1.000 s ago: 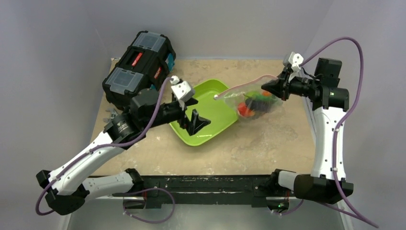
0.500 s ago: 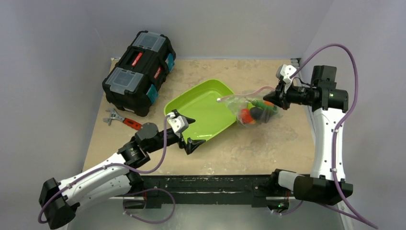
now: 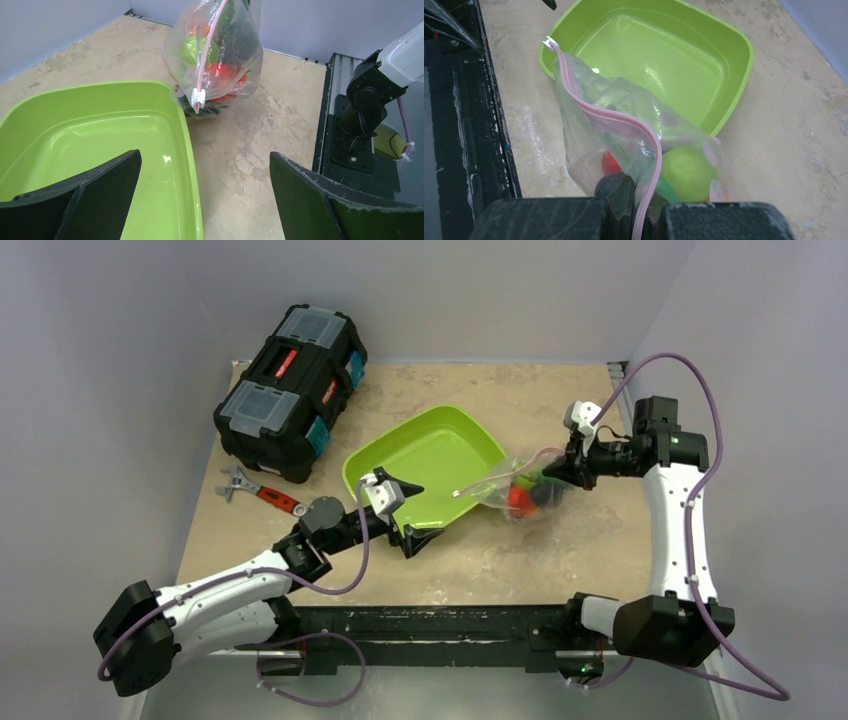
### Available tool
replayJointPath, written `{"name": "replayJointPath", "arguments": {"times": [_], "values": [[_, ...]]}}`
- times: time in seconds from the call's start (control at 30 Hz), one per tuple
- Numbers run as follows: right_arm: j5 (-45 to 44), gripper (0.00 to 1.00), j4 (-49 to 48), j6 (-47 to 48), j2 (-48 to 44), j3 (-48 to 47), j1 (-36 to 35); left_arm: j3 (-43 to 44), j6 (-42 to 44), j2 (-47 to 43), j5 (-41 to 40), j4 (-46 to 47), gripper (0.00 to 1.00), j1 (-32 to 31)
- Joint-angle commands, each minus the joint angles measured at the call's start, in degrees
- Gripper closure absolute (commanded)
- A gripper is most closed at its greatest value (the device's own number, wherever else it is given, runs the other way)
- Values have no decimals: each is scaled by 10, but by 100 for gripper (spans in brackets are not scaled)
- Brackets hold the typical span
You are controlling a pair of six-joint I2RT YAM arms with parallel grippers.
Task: Open the zip-top bag and remove the fake food
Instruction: Pick up the zipper food storage bag at the corner of the board.
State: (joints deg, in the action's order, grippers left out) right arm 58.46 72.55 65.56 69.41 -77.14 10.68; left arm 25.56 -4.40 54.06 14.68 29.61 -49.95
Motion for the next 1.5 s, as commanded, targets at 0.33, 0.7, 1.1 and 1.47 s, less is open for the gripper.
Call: {"name": "replayJointPath", "arguments": {"times": [0.33, 0.7, 1.1, 1.47], "values": [[46, 100, 51, 96, 27, 8, 3, -64, 57, 100, -35, 287, 0, -52], [44, 100, 52, 101, 48, 8, 3, -98, 37, 222, -45, 459, 0, -52], [37, 100, 50, 93, 53, 4, 5, 13, 21, 378, -77, 520, 7, -52], [5, 90, 39, 72, 62, -6, 16, 27, -9, 384, -48, 519, 100, -52]]}}
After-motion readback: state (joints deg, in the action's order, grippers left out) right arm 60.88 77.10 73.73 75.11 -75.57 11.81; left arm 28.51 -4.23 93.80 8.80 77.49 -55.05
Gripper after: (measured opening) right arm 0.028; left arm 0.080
